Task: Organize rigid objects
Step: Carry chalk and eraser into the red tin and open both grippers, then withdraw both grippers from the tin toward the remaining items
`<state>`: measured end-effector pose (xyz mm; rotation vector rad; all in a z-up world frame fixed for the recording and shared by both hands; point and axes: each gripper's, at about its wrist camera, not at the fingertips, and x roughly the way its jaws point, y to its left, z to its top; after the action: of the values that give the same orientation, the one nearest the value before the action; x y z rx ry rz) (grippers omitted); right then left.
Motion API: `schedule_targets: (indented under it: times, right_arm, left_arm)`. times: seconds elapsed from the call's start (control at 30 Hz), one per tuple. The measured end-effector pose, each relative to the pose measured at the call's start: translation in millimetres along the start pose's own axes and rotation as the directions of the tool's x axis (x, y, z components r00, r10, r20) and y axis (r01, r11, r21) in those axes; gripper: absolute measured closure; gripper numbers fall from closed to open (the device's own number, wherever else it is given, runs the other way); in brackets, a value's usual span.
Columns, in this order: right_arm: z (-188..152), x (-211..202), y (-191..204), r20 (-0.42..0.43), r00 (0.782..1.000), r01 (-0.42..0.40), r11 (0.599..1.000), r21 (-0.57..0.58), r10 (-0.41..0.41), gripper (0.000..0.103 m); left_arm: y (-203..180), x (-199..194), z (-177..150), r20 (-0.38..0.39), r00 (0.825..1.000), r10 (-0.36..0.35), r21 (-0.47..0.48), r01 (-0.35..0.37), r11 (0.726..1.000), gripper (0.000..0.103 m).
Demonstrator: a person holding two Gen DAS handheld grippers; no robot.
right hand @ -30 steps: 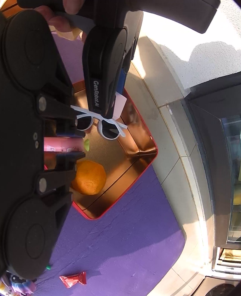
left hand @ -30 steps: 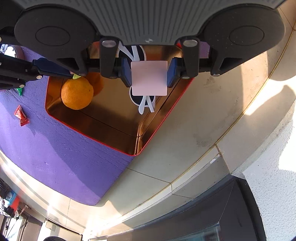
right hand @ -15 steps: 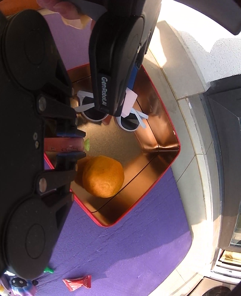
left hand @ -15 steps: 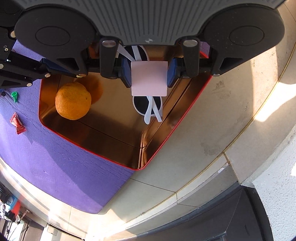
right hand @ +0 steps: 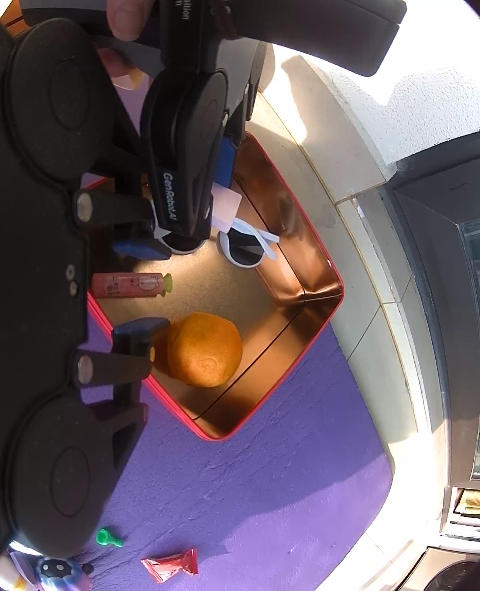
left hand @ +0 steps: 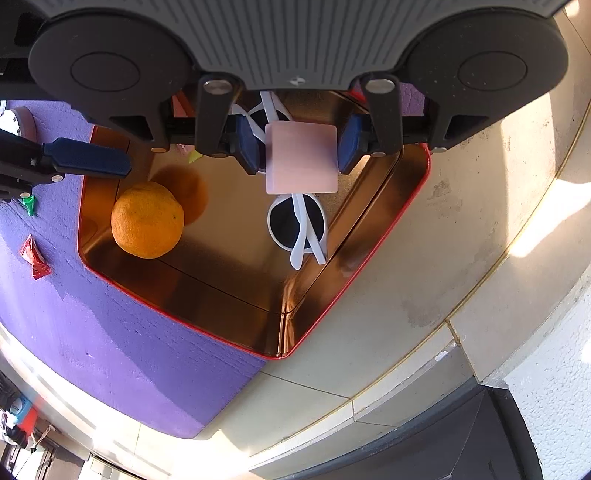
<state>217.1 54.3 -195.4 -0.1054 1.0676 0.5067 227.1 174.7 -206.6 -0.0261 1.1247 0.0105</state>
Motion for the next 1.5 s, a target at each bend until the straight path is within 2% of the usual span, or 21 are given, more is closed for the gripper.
schedule_targets:
  times: [0.07, 0.2, 0.53, 0.77, 0.87, 1.07, 1.23, 1.4, 1.5]
  right_arm:
    - [0.3, -5.4, -2.2, 0.005, 1.0, -0.007, 1.0, 0.006, 0.007, 0.066]
    - [-1.9, -18.4, -5.2, 0.018, 1.0, -0.013, 1.0, 0.016, 0.012, 0.064]
    - [-2.2, -73.2, -9.4, 0.093, 0.995, -0.027, 0.999, 0.036, 0.023, 0.053]
    - [-8.2, -124.4, -16.6, 0.155, 0.988, -0.029, 0.998, 0.048, 0.021, 0.041]
    - [-12.7, -143.4, -20.8, 0.172, 0.985, -0.026, 0.998, 0.057, 0.016, 0.038]
    - [-30.8, -177.2, -35.8, 0.204, 0.979, -0.02, 0.997, 0.079, 0.004, 0.028]
    - [-52.1, -201.3, -60.1, 0.221, 0.975, -0.006, 0.994, 0.113, -0.019, 0.017]
    - [-77.5, -218.3, -88.8, 0.227, 0.972, 0.024, 0.99, 0.141, -0.056, 0.006]
    - [-92.6, -222.4, -108.5, 0.219, 0.972, 0.051, 0.985, 0.166, -0.087, 0.004]
  left_arm:
    - [0.4, -3.5, -0.8, 0.004, 1.0, -0.002, -0.004, 0.002, 1.0, 0.044]
    - [0.0, -12.5, -0.5, 0.005, 1.0, 0.014, 0.014, -0.014, 1.0, 0.041]
    - [-5.1, -67.6, 6.6, 0.066, 0.998, 0.021, 0.029, -0.023, 0.999, 0.041]
    - [-26.7, -118.5, 6.8, 0.133, 0.991, -0.002, 0.058, -0.005, 0.998, 0.041]
    - [-36.4, -137.8, 5.3, 0.159, 0.987, -0.013, 0.064, 0.003, 0.998, 0.041]
    - [-55.1, -165.3, -1.7, 0.193, 0.981, -0.036, 0.076, 0.022, 0.997, 0.04]
    - [-78.7, -178.7, -9.2, 0.212, 0.975, -0.071, 0.111, 0.049, 0.993, 0.033]
    - [-107.9, -184.5, -20.1, 0.234, 0.966, -0.108, 0.14, 0.077, 0.987, 0.023]
    - [-125.1, -182.6, -25.5, 0.227, 0.965, -0.134, 0.145, 0.102, 0.984, 0.022]
